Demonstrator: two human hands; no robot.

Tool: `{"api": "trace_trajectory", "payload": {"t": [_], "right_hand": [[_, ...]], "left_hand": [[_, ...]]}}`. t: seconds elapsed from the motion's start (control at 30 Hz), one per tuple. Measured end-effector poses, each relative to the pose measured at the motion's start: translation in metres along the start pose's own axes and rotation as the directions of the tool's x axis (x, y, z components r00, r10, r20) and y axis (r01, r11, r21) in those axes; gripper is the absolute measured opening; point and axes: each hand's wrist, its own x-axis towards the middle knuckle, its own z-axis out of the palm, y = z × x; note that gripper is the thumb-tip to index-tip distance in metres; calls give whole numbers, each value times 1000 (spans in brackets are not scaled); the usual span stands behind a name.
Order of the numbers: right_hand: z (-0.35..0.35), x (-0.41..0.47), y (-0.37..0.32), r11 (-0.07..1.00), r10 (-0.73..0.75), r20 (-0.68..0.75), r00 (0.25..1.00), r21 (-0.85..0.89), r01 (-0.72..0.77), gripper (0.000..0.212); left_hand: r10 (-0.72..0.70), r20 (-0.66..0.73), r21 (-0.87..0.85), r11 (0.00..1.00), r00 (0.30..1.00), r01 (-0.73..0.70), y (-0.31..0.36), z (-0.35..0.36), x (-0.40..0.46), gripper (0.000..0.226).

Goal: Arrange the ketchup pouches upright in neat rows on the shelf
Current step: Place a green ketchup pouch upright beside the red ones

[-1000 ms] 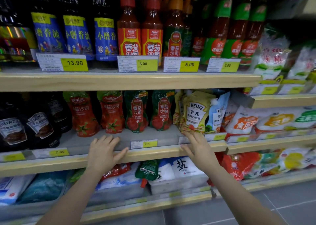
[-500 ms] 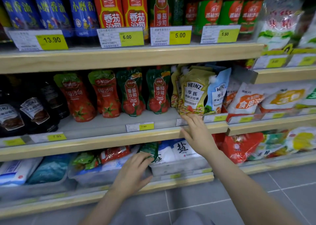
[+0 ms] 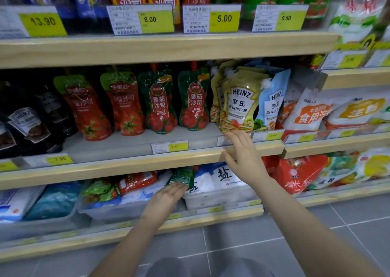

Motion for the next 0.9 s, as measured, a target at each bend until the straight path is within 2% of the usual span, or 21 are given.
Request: {"api": "trace_trajectory", "payload": {"t": [0.17,0.27,0.37,0.43,0.53,0.6,0.67,0.8,0.87,0.9], "right_hand": [[-6,1,-1,1000,15,50,999,15,-16,50],[-12,0,-2,998,39,120,992,46,-45,55],[-19,2,-3,982,71,210,975,155,-105,61],[-27,2,-5,953,96,263,960,254,-165,66],[-32,-10,-13,895,89,326,941,389,-219,74],[-26,-22,-26,849,53,411,910,461,-258,75],[-16,-30,-36,842,19,427,904,481,-245,66],[-12,-28,-39,769,129,409,903,534,-352,41],[-11,-30,-40,695,153,435,887,591,-409,30],[-10,-32,-41,644,173,445,879,624,-443,26]], "left_hand": [[86,-14,11,996,996,-86,3,-36,0,83],[185,-65,4,983,981,-185,5,-67,8,68],[228,-98,9,974,969,-228,15,-97,21,53],[179,-98,-54,981,979,-184,20,-112,33,50],[62,-83,-198,977,995,-77,21,-130,53,28],[50,-102,-265,961,994,-75,25,-137,65,23],[62,-132,-337,936,989,-103,34,-142,74,21],[-33,-230,-478,875,973,-83,43,-147,89,16],[-148,-293,-618,783,945,-68,48,-144,92,21],[-219,-284,-716,696,934,-54,51,-142,91,26]]}}
